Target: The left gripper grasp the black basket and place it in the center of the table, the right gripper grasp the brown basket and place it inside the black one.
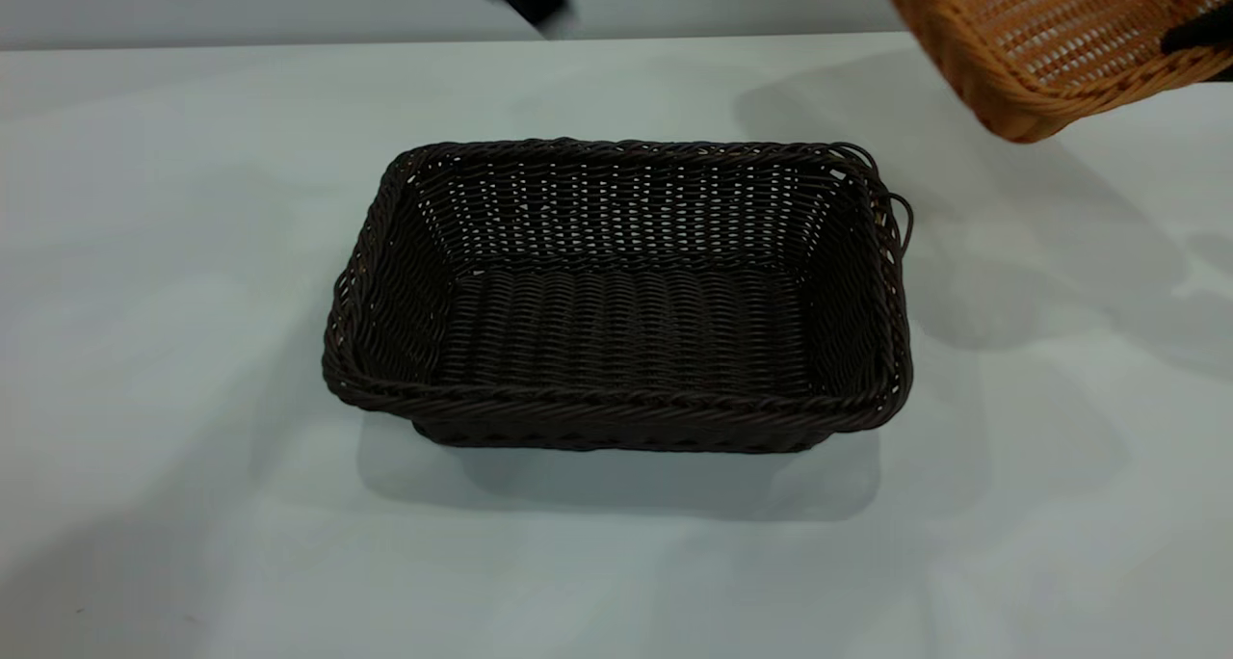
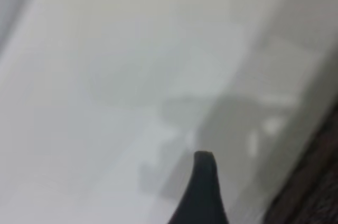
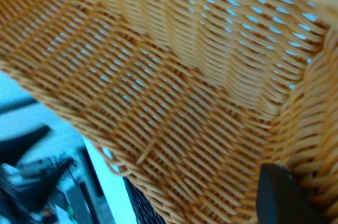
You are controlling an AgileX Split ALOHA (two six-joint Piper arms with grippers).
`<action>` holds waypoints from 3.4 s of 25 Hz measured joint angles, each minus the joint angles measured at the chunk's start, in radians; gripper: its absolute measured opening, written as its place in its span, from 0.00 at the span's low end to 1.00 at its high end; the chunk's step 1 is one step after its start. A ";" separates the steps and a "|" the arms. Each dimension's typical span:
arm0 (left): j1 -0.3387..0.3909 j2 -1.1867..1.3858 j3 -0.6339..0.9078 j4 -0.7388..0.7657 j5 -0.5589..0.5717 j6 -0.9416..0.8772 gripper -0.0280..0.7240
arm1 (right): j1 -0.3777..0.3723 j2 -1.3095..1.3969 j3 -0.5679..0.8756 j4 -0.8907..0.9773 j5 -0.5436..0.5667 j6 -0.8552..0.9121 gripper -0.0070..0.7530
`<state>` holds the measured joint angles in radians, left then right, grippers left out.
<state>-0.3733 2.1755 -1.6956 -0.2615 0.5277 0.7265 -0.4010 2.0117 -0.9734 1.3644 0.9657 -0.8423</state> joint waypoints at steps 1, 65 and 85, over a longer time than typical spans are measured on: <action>0.039 -0.019 0.000 -0.001 0.004 -0.028 0.81 | 0.016 -0.017 0.000 -0.036 -0.001 0.027 0.10; 0.231 -0.499 0.001 0.019 0.252 -0.111 0.81 | 0.600 -0.542 -0.397 -1.043 0.135 0.624 0.79; 0.231 -0.968 0.120 0.071 0.640 -0.533 0.81 | 0.600 -1.529 -0.015 -1.009 0.304 0.632 0.79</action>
<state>-0.1420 1.2076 -1.5761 -0.1909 1.1676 0.1930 0.1994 0.4830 -0.9888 0.3557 1.2694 -0.2107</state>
